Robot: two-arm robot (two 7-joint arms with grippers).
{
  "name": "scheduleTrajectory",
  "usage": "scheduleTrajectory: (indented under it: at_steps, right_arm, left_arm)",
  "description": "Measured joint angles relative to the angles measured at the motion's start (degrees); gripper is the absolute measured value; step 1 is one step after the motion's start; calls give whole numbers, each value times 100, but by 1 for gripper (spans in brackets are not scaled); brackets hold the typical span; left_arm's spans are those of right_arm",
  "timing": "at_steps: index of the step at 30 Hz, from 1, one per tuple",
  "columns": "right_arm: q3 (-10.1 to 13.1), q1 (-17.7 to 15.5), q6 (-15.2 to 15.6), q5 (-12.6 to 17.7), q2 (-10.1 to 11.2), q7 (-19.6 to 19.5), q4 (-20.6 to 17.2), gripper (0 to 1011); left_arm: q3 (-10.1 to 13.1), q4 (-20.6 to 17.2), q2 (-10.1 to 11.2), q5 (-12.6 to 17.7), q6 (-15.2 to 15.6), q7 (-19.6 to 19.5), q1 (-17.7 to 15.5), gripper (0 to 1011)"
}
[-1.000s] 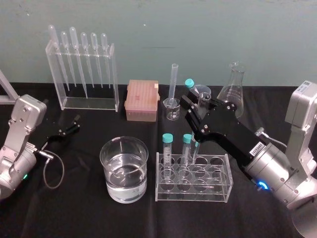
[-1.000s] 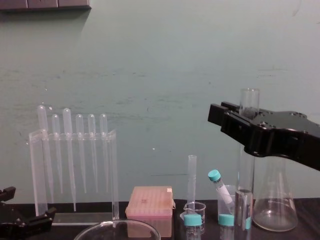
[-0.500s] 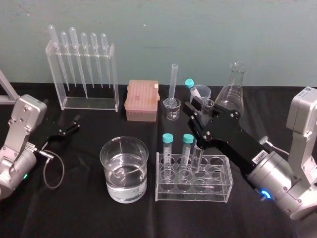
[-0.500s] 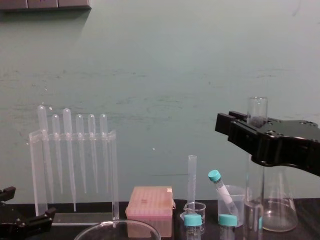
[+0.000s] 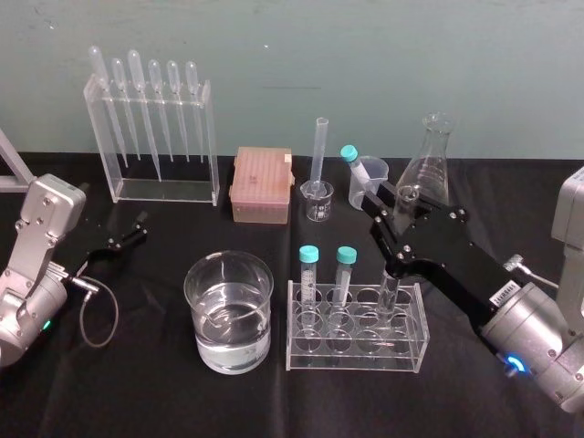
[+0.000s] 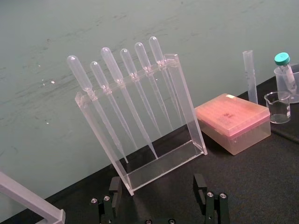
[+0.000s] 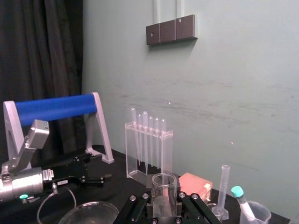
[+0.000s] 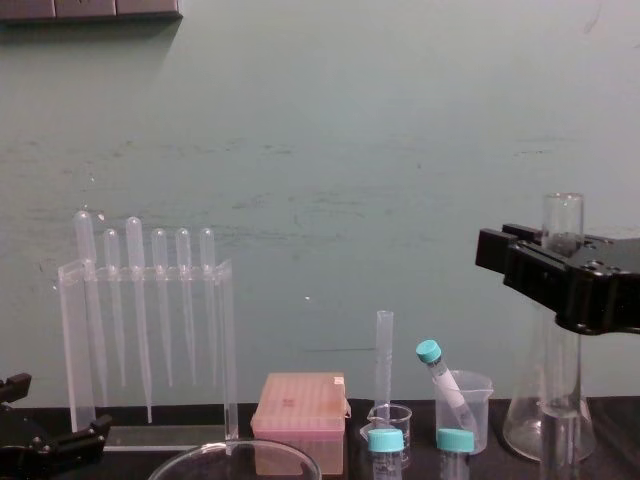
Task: Hold the test tube with one hand and immerse one end into the beaker, then return it to the test tube rack.
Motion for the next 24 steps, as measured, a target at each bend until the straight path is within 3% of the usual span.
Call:
scheduleTrajectory:
  at_steps: [9, 24]
  right_arm:
    - [46, 107, 34, 69, 7, 160, 206, 188]
    - [-150, 440, 65, 272, -32, 387, 710, 189]
  left_arm:
    - [0, 0, 0, 0, 0, 0, 0, 1000]
    - [0, 0, 0, 0, 0, 0, 0, 1000]
